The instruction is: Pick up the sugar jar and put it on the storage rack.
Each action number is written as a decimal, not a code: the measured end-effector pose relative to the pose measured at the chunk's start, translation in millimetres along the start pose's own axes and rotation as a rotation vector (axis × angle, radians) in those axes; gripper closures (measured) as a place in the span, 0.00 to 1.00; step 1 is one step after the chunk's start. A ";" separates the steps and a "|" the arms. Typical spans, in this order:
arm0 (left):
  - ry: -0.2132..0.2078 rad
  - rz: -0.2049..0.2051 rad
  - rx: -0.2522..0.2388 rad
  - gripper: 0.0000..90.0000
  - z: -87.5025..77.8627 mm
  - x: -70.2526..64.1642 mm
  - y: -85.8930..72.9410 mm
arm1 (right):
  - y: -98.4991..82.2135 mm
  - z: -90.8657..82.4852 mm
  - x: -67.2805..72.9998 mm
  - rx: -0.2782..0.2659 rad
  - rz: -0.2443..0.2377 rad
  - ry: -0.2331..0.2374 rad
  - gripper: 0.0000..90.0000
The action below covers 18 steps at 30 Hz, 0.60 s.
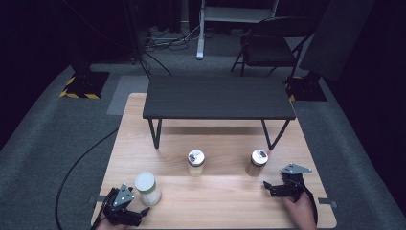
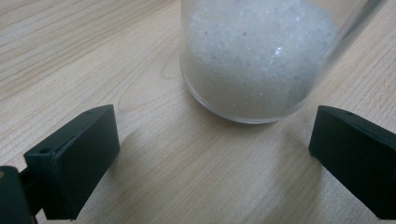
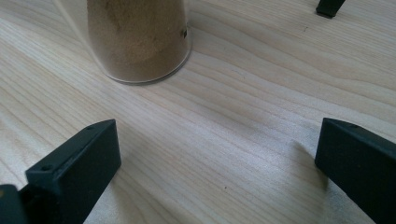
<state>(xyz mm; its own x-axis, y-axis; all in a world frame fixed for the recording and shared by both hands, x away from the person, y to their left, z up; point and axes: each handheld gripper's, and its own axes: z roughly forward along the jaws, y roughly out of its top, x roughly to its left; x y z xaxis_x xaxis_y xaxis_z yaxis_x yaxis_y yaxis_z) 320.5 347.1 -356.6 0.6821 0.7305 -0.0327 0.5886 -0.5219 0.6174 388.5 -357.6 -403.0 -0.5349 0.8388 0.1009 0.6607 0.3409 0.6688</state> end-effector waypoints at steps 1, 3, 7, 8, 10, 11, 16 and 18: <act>0.000 0.000 0.000 0.02 0.0 0.0 0.0 | 0.0 0.0 0.0 0.000 0.000 0.000 0.00; 0.001 0.000 0.001 0.02 0.0 -0.2 0.2 | 0.0 0.0 0.0 0.000 0.000 0.000 0.00; 0.000 0.002 0.002 0.02 -0.1 -0.1 0.2 | 0.0 0.0 0.0 0.000 0.000 0.000 0.00; -0.001 0.002 0.002 0.01 -0.1 0.0 0.2 | 0.0 0.0 0.0 0.000 0.000 0.000 0.00; -0.001 0.002 0.002 0.01 -0.1 0.0 0.4 | 0.0 0.0 0.0 0.000 0.000 0.000 0.00; -0.001 0.002 0.003 0.01 -0.1 0.1 0.5 | 0.0 0.0 0.0 0.000 0.000 0.000 0.00; -0.001 0.001 0.010 0.02 -0.1 -0.2 2.6 | 0.0 0.0 0.0 0.000 0.000 0.000 0.00; -0.004 0.000 0.016 0.02 -0.5 -0.2 3.9 | 0.0 0.0 0.0 0.000 0.000 0.000 0.00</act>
<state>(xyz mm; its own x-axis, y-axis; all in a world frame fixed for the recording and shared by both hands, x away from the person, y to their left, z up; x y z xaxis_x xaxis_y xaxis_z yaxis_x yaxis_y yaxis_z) 322.4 345.1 -353.7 0.6839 0.7287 -0.0356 0.5952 -0.5290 0.6050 388.5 -357.6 -403.0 -0.5348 0.8389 0.1010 0.6609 0.3408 0.6687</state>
